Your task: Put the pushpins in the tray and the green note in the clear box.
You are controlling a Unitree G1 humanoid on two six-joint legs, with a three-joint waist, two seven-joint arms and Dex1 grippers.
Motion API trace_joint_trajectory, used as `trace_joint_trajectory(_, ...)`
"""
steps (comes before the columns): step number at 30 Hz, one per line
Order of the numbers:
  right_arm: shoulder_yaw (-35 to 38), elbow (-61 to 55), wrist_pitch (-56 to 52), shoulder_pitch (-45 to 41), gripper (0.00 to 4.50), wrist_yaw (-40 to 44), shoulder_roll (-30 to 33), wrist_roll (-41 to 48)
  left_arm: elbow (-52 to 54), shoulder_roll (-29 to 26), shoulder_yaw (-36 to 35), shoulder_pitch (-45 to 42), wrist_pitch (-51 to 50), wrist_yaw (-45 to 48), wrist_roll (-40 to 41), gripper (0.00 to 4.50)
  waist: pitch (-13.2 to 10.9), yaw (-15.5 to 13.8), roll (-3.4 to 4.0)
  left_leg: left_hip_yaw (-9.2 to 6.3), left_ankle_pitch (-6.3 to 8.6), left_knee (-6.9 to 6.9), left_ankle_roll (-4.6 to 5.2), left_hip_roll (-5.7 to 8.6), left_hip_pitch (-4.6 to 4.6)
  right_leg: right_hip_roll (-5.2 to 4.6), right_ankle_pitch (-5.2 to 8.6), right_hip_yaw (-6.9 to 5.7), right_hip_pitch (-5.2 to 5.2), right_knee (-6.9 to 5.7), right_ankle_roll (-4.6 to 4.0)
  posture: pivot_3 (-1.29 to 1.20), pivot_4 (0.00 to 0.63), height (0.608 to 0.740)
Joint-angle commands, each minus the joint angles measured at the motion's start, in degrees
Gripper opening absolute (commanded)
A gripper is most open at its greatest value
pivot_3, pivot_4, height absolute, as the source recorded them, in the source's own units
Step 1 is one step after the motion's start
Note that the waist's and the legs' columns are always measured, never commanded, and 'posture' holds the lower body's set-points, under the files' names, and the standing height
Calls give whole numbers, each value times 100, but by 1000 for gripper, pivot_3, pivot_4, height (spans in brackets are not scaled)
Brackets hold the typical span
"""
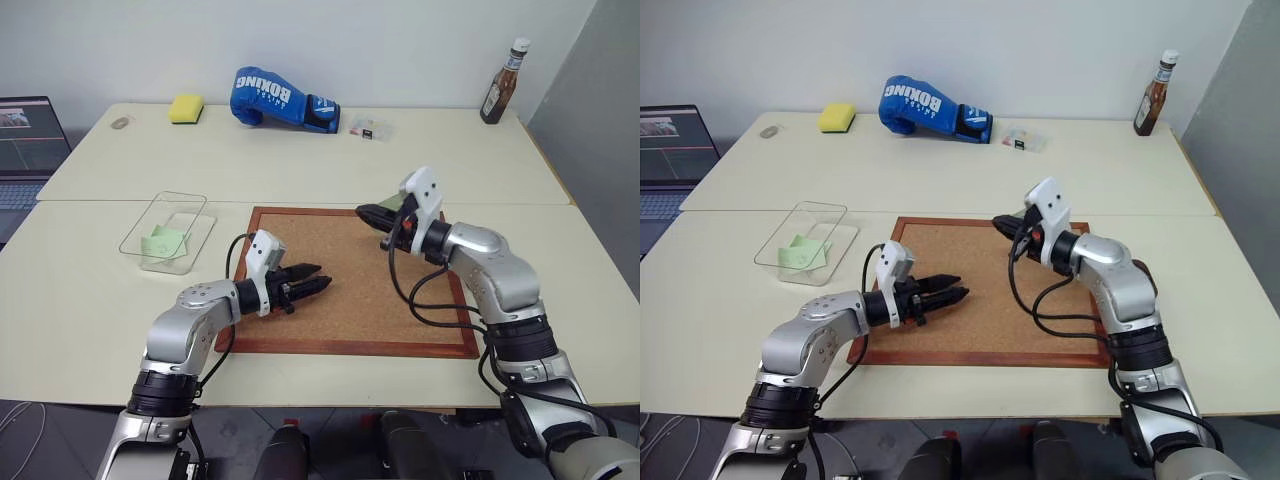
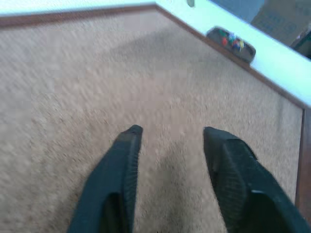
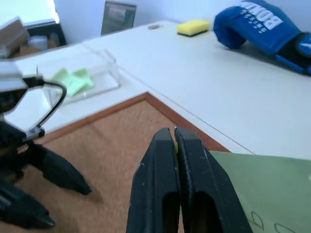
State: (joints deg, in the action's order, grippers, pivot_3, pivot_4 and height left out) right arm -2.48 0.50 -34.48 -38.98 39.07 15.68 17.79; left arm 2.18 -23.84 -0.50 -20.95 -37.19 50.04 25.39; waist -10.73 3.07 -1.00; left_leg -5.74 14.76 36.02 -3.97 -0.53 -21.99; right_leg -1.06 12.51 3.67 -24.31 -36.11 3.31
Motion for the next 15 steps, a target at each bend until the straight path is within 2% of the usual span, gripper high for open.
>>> trace_joint_trajectory(1,421,-447,-698,-161,0,-302,-51,519,229,179,-133,-61,102,-184,212,3033,0,-1,0,1,0,0,0,2,-1,-1,0,1,0,1,0,0,150,740)
trace_joint_trajectory(5,534,-624,-1066,-136,0,-520,-115,736,194,443,-200,-227,50,-397,407,3787,0,1,0,1,0,1,0,2,-1,0,1,0,1,2,1,0,150,740)
trace_joint_trajectory(6,586,-665,-1172,-118,0,-615,-179,819,174,519,-188,-272,68,-459,413,4091,0,2,0,1,0,2,0,2,-1,0,0,0,1,1,1,0,150,740)
trace_joint_trajectory(9,711,-890,-1530,-19,0,-890,-422,1126,34,850,-216,-475,180,-761,410,4492,0,2,0,1,0,3,1,2,0,1,0,1,1,-1,2,0,150,740)
trace_joint_trajectory(15,825,-1340,-1961,139,0,-1336,-706,1500,-100,1207,-155,-573,292,-1034,367,4492,0,0,0,2,0,3,0,2,0,1,-1,2,3,-2,1,0,150,740)
